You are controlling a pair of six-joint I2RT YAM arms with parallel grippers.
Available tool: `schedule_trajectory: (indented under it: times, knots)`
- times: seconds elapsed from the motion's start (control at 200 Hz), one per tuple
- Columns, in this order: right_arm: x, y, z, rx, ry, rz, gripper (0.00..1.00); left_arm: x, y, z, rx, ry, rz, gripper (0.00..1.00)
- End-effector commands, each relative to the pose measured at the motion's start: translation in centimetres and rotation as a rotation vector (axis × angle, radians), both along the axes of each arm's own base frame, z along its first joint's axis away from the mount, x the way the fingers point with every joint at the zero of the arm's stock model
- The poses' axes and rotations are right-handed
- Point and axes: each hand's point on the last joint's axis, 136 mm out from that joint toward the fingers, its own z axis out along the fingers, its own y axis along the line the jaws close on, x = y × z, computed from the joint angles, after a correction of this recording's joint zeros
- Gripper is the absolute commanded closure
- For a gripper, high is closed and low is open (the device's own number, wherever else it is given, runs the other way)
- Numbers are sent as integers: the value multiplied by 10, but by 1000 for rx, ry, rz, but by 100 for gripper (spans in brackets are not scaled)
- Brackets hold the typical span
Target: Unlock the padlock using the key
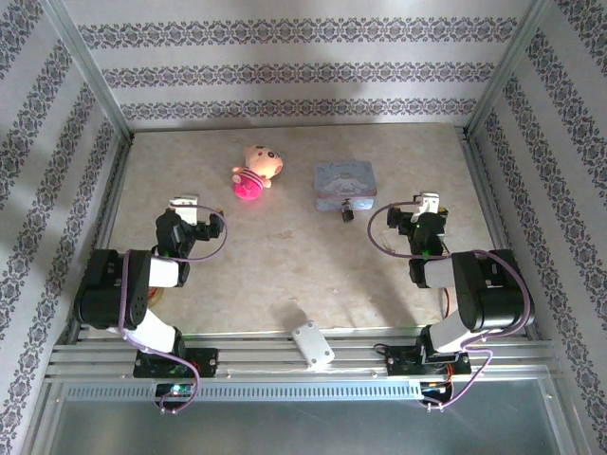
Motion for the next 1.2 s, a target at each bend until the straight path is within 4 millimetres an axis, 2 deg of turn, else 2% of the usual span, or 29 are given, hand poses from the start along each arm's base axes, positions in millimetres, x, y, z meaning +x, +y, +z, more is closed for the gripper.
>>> schedule_trajectory:
  times: [0.0, 0.255, 0.425, 0.545, 0.64, 0.805, 0.929, 1.099, 1.194]
  knots:
    - [7, 0, 14, 4, -30, 7, 2, -4, 11, 10, -8, -17, 61, 1]
    - [-2, -6, 34, 3, -38, -33, 2, -16, 25, 37, -24, -25, 153, 1]
    - [-15, -11, 42, 54, 65, -90, 2, -28, 21, 56, -155, -38, 169, 1]
    - [-31, -3, 42, 88, 176, -103, 21, -32, 5, 69, -249, -46, 112, 1]
    - [-46, -1, 46, 93, 250, -154, 30, -37, -6, 76, -319, -60, 94, 1]
    - [-78, 3, 35, 177, 424, -209, 40, -45, -11, 75, -434, -68, 135, 1]
    - [-97, 17, 16, 264, 535, -201, 45, -48, -22, 76, -460, -49, 128, 1]
    - [-116, 36, -11, 365, 662, -178, 47, -48, -51, 85, -420, -42, 83, 1]
    - [-121, 43, -20, 393, 696, -170, 50, -46, -70, 89, -423, -46, 37, 1]
